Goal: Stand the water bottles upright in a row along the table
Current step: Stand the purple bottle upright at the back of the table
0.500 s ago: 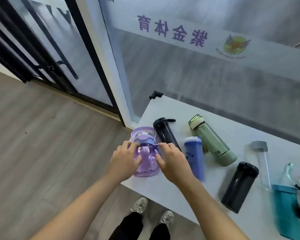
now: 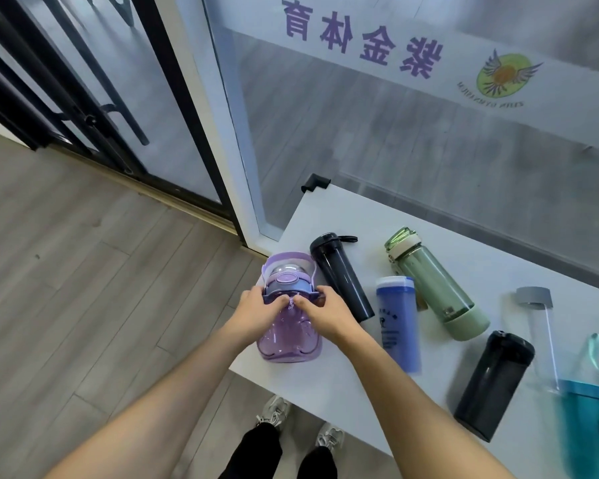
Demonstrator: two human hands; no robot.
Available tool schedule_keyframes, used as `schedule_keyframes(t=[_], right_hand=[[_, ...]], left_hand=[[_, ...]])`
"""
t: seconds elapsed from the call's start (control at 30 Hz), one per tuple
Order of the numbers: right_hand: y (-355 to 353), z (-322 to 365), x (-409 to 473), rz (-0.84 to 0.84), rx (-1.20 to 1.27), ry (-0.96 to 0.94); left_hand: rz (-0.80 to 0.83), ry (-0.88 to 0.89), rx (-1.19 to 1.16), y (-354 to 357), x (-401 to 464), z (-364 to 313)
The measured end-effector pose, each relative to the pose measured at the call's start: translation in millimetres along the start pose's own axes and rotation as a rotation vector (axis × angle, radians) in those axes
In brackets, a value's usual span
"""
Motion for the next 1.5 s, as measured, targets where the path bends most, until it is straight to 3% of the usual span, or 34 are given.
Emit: schedule_keyframes(t=[0.4,0.67,1.1,1.33,1.5], right_hand=[[-7,28,-24,-0.053,0.303,-0.252],[-21,27,-30,-0.204,0.59,-0.255],[-29,9,-43,-0.338,0.36,-0.222],[-13,19,-56,-0.174,0.264,-0.159],[1,44,-40,-0.1,0.328,-0.162]], left_hand=[[-0.188,0.243,-0.24,-33,-32,-23],[-0.242,0.251,-0.431,-45,-32,-18],[-0.337,0.262,-0.303,-45,-46,6],[-0.145,0.15,-0.448,-23,-49,17],[-0.193,0.15,-0.547,-40,-32,10]])
Point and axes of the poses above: each hand's wrist, its own x-axis towards the middle knuckle, its own y-axis out of the palm, z = x × y, the point moved 9 cm from there along x, towards the middle knuckle, and after that the axes turned 3 degrees about x, right-handed, at the moved point
